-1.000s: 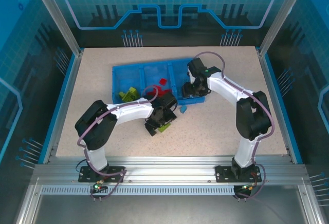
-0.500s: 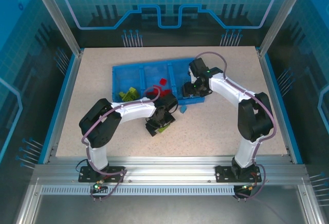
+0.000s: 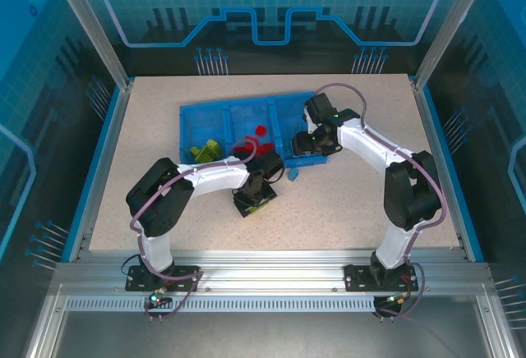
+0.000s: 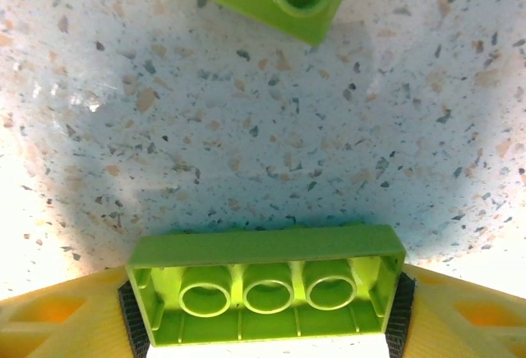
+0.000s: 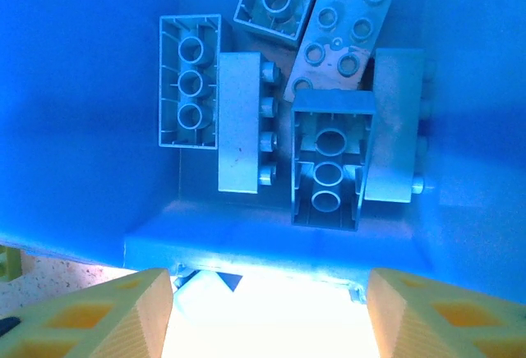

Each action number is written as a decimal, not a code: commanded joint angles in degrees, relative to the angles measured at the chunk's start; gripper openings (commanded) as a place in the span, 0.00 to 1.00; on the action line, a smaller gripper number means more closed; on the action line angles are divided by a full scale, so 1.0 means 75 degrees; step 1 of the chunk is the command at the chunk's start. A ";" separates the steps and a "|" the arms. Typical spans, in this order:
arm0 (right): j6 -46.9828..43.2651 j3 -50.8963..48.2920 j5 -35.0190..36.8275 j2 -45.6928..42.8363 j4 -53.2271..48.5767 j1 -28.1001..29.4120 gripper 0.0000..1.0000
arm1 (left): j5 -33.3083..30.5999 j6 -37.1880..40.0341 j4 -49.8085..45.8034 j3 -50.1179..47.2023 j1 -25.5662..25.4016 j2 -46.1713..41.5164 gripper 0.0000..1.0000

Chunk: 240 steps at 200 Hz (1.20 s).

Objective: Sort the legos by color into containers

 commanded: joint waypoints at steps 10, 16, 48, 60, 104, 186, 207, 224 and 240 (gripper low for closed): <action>0.0019 -0.0182 -0.0024 -0.0385 -0.0058 -0.0152 0.65 | -0.0911 0.0566 -0.0321 0.0026 -0.0012 -0.0601 0.73; -0.0006 -0.0224 -0.0002 -0.0426 -0.0045 -0.0119 0.65 | -0.1075 0.0643 -0.0462 0.0073 -0.0013 -0.0758 0.73; -0.0150 -0.0344 0.0087 -0.0616 0.0003 0.0034 0.65 | -0.1963 0.1237 -0.1101 0.0396 0.0027 -0.1663 0.74; -0.0150 -0.0402 0.0128 -0.0683 0.0014 0.0093 0.65 | -0.2274 0.1472 -0.1381 0.0542 0.0106 -0.1949 0.74; -0.0163 -0.0603 0.0140 -0.0819 0.0019 0.0188 0.66 | -0.3369 0.2468 -0.1929 0.0732 0.0897 -0.3073 0.75; 0.0100 -0.1389 0.0212 -0.1151 0.0195 0.0950 0.67 | -0.2744 0.4456 -0.0774 0.0997 0.2935 -0.3134 0.77; 0.0451 -0.1703 0.0180 -0.1272 0.0403 0.1188 0.68 | -0.2606 0.4558 -0.0695 0.1048 0.2989 -0.2991 0.80; 0.0820 -0.1854 0.0304 -0.1276 0.0458 0.1366 0.70 | -0.2410 0.4550 -0.0698 0.0958 0.2999 -0.2953 0.81; 0.1112 -0.1956 0.0361 -0.1169 0.0563 0.1516 0.76 | -0.2176 0.4558 -0.0618 0.0661 0.2999 -0.2997 0.85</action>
